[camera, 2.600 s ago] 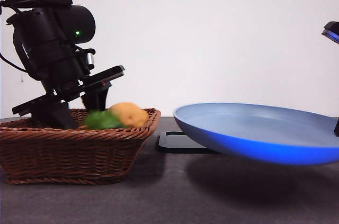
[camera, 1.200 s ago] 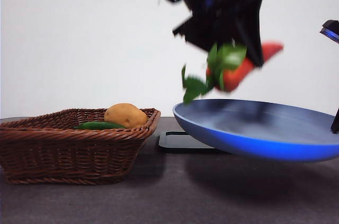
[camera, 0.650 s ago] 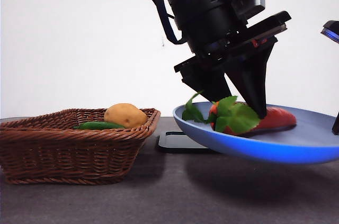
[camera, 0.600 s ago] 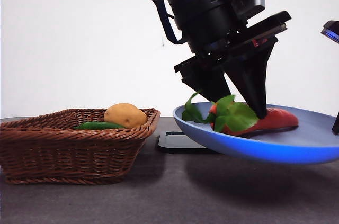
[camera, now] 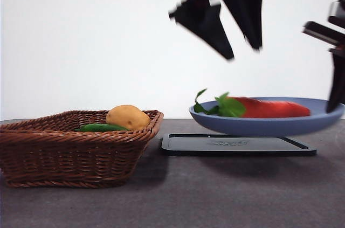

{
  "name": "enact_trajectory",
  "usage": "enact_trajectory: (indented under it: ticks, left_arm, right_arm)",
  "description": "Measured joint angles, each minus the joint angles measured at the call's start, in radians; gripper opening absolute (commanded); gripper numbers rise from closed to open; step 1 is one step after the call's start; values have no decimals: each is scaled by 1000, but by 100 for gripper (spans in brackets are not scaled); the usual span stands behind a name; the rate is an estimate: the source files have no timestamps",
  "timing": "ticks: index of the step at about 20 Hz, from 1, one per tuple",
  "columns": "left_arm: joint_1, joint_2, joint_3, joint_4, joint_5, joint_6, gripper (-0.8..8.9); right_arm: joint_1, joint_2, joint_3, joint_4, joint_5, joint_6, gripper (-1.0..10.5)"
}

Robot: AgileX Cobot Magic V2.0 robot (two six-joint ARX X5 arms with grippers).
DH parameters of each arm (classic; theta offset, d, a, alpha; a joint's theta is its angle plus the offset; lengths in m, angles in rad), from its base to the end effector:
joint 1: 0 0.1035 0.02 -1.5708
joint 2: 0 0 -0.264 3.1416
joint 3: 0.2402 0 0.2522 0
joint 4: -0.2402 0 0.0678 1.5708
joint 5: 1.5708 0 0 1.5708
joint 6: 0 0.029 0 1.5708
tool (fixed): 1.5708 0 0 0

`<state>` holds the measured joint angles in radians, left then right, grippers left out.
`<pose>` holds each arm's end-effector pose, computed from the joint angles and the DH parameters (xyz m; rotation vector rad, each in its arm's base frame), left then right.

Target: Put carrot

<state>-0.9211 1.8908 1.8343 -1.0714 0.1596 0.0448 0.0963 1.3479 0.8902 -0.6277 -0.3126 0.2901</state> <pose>0.2337 -0.3152 0.3130 0.4748 1.0751 -0.9853 0.2504 0.0331 0.2222 0.3753 1.1346 0.2082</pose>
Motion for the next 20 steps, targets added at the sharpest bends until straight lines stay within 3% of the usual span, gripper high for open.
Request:
enact_trajectory:
  ticks: [3,9,14,20]
  left_arm:
    - [0,-1,82,-110,1,0,247]
    - [0,-1,90,-132,1,0,247]
    - [0,-1,90,-124,1,0,247]
    - [0,-1,90,-97,1,0,247]
  right_arm:
    - [0,182,164,2,0,-3,3]
    - [0,502,465,17,0,-3,3]
    - [-4,612,493,12,-3,-3,8]
    - [-5,613,494,23,-5,-17,228]
